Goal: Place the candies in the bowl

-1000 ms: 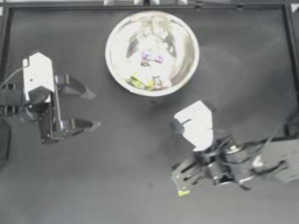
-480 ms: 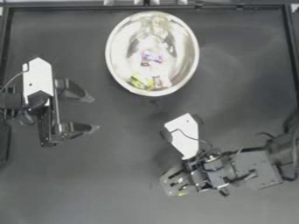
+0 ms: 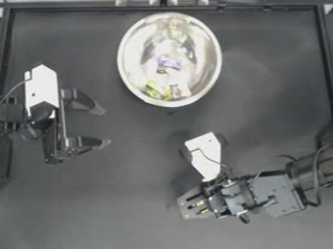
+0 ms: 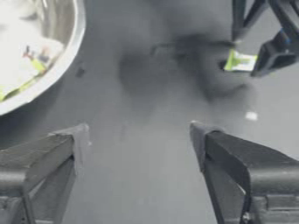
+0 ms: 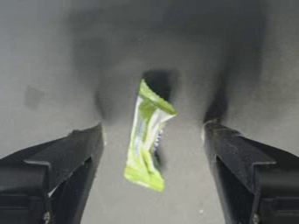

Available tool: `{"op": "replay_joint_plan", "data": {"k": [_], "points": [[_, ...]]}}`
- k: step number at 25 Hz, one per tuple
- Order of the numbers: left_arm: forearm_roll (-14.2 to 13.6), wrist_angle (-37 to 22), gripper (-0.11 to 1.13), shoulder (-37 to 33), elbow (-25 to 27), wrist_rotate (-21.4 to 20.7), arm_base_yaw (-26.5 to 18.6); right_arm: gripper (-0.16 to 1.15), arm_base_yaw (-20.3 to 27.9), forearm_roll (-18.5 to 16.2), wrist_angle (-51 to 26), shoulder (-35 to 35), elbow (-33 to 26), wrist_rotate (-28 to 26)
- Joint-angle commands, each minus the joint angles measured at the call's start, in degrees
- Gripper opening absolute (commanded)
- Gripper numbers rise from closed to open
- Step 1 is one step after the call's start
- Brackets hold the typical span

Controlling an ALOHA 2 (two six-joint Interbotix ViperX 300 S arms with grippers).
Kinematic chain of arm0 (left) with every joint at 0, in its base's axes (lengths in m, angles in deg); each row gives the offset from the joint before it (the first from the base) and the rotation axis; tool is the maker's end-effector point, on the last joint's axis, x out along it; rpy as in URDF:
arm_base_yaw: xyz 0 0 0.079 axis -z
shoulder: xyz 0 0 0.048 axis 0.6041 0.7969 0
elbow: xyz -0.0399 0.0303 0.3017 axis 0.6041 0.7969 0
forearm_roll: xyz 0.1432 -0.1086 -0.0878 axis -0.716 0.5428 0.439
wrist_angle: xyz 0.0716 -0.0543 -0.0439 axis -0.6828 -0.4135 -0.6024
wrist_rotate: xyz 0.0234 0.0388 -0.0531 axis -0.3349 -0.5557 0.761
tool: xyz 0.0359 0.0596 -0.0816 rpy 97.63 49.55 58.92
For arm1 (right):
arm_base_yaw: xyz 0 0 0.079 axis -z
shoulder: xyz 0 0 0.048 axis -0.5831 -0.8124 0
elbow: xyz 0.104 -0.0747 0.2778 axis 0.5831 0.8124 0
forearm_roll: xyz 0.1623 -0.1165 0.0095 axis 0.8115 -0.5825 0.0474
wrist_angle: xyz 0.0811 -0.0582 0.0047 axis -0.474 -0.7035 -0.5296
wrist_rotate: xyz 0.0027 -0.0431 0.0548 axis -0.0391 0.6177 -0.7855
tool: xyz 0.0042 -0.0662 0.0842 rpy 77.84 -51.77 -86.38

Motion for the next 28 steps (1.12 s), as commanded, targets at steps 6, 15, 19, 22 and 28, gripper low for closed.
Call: {"op": "replay_joint_plan", "data": {"k": [6,15,19,22,28], "points": [[0.09,0.97,1.00,-1.05,-0.26,-0.09,-0.09,0.92,-0.62,-0.70,-1.23,-1.32,-3.69,-1.67],[0.09,1.67,1.00,-1.05,0.44,-0.09,-0.09,0.60,-1.14,-1.85,-7.29,-2.64,-6.50,-0.53],[0.09,2.11,1.00,-1.05,0.79,0.00,-0.09,0.49,-1.14,-1.85,-7.21,-2.72,-6.59,-0.35],[0.09,2.20,1.00,-1.05,0.79,0.09,-0.09,0.49,-1.14,-2.55,-7.21,-2.46,-6.77,-0.26],[0.18,2.20,1.00,-1.05,0.79,0.18,-0.09,0.48,-0.70,-6.33,-7.91,1.49,-7.12,-0.09]]}}
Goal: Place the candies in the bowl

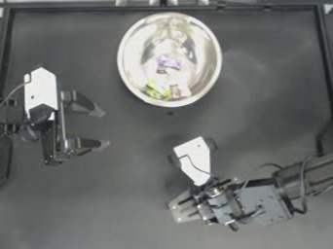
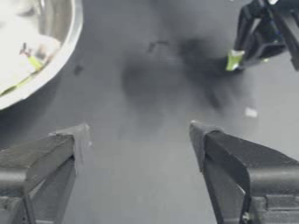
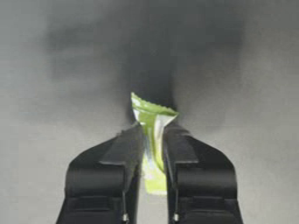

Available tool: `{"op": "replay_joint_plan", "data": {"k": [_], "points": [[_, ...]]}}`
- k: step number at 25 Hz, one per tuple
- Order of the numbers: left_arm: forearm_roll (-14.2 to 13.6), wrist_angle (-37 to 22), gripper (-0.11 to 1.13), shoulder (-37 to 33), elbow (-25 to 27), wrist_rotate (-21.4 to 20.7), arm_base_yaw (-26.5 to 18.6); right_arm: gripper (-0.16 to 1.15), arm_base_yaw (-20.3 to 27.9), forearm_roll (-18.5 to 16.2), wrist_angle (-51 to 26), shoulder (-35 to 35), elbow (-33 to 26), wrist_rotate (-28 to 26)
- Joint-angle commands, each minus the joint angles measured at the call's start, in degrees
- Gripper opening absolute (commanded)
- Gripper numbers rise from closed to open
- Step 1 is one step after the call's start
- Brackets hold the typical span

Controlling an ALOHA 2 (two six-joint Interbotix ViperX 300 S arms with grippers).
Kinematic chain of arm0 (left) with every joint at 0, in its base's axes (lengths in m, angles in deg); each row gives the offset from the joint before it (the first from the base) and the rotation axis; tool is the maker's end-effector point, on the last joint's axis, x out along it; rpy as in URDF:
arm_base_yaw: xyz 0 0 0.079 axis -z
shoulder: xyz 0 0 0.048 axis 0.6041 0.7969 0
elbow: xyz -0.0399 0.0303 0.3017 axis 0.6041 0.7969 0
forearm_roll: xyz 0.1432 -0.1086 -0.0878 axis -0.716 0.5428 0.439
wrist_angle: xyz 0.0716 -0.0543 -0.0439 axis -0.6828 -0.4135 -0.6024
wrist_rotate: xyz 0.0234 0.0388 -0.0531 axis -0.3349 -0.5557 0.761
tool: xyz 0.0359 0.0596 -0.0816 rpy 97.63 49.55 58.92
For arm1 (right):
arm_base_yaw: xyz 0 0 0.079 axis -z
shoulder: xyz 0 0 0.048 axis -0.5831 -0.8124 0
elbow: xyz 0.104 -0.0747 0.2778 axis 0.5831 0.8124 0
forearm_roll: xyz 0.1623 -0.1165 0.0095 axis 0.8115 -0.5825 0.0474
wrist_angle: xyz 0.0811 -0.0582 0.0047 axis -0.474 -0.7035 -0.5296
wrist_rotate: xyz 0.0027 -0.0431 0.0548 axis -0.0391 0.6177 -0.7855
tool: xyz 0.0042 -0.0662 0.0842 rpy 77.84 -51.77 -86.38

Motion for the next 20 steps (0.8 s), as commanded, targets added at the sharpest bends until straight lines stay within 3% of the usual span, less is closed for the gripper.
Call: {"op": "replay_joint_plan", "data": {"k": [1,7,14,20], "points": [[0.18,0.44,1.00,-1.05,-0.53,0.09,0.00,0.48,0.44,-2.29,-0.70,5.36,-1.23,0.18],[0.26,0.53,1.00,-1.05,-0.53,0.18,0.00,0.48,3.60,-5.27,-1.05,10.37,-1.32,3.69],[0.88,0.44,1.00,-1.05,0.00,0.18,0.00,0.48,10.37,-7.38,-1.05,13.89,-3.16,13.97],[1.14,0.44,1.00,-1.05,0.35,0.18,0.00,0.48,16.61,-12.92,-0.26,15.21,-4.57,21.01]]}}
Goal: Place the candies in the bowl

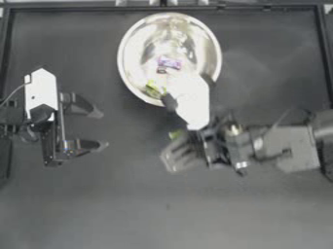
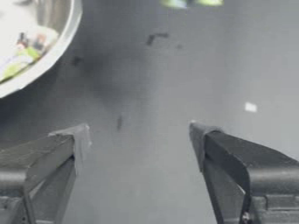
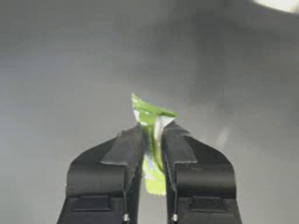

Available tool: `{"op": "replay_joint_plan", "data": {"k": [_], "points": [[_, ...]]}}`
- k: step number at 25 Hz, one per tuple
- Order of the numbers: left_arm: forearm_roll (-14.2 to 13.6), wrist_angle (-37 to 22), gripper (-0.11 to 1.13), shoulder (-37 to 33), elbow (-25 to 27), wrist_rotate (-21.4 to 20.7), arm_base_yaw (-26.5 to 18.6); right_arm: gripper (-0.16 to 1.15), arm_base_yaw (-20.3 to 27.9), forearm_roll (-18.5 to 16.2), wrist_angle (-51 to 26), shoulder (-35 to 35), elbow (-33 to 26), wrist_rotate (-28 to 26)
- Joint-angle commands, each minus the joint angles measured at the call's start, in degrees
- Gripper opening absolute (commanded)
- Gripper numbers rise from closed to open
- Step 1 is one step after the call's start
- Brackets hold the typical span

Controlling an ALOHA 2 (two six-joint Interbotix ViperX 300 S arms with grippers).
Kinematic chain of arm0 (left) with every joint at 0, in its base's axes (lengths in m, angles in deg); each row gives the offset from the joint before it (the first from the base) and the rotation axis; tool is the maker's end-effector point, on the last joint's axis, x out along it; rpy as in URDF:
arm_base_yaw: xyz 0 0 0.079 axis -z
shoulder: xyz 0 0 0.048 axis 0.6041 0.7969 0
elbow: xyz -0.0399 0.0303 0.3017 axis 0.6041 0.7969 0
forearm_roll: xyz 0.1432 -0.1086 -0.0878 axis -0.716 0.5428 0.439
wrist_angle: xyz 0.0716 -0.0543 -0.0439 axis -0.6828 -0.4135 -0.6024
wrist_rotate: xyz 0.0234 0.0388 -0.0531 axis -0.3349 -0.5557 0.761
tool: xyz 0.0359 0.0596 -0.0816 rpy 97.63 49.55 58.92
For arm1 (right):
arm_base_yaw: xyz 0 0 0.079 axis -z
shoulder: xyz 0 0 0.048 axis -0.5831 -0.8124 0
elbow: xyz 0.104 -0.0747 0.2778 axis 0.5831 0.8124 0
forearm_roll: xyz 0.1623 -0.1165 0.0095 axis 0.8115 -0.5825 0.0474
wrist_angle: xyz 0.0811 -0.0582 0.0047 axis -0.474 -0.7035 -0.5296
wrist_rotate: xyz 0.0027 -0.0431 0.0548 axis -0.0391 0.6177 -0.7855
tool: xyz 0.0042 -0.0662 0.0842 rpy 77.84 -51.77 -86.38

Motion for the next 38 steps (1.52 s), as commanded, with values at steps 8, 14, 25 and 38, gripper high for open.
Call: {"op": "replay_joint_plan", "data": {"k": [8,14,25,38], "points": [[0.97,0.44,1.00,-1.05,-0.35,0.09,0.00,0.47,12.66,-11.25,10.02,2.90,0.79,4.04],[1.58,0.44,1.00,-1.05,-0.18,0.09,-0.09,0.47,19.69,-18.19,14.33,1.05,2.99,3.52],[2.20,0.44,0.99,-0.70,-0.44,0.09,-0.09,0.76,24.96,-15.82,26.19,-2.46,3.96,6.77],[2.20,0.35,1.00,-0.26,-0.26,0.00,-0.09,1.00,20.74,-15.82,26.10,3.25,4.92,9.05]]}}
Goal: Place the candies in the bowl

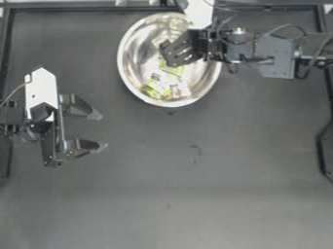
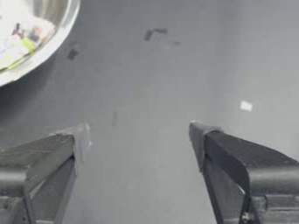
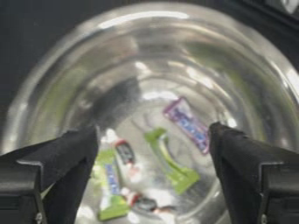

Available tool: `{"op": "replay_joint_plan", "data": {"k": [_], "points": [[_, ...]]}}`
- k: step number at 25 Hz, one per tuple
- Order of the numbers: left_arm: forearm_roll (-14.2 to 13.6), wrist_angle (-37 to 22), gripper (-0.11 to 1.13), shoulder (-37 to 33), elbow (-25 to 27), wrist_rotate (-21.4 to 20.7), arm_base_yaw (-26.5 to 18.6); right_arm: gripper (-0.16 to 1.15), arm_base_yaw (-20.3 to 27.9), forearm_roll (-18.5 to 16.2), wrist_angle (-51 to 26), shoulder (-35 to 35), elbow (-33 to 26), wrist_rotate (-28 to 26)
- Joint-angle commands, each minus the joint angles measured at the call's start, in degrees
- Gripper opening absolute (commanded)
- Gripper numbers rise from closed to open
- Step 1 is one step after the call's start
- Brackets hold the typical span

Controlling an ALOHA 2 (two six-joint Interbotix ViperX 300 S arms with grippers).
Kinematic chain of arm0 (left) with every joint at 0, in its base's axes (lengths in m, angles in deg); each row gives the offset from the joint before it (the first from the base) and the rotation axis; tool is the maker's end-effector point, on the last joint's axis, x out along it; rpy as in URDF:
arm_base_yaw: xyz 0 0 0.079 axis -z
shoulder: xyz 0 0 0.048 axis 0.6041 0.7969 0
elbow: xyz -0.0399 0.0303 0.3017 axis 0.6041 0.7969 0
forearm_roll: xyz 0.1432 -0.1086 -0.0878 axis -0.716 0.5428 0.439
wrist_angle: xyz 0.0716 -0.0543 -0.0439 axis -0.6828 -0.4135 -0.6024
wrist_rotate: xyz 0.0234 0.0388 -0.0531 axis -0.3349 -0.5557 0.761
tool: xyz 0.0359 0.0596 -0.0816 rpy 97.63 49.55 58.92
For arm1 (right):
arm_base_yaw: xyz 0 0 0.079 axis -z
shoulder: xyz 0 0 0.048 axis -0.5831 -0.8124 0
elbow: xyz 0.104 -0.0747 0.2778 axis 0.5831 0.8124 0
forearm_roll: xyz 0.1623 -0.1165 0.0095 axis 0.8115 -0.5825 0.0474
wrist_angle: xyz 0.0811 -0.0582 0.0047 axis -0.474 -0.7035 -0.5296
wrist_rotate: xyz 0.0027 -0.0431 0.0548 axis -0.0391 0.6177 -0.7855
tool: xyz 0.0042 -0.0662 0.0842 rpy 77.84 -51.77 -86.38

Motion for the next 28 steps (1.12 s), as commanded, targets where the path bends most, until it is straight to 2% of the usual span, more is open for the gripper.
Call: {"op": "replay_joint_plan", "data": {"k": [1,12,20,28], "points": [[0.09,0.44,1.00,-0.18,-0.62,0.00,-0.09,1.00,-3.60,0.09,0.18,5.80,0.62,1.14],[0.09,0.09,0.99,-0.88,-0.79,-0.18,0.35,1.00,-13.80,0.88,0.53,16.52,7.73,4.75],[0.00,0.00,0.99,-2.37,-0.88,-0.35,2.55,1.00,-18.11,3.96,3.87,22.59,14.41,6.68],[-0.09,-0.09,0.98,-3.08,-0.97,-0.26,5.71,1.00,-21.27,3.78,6.33,27.42,18.98,6.86]]}}
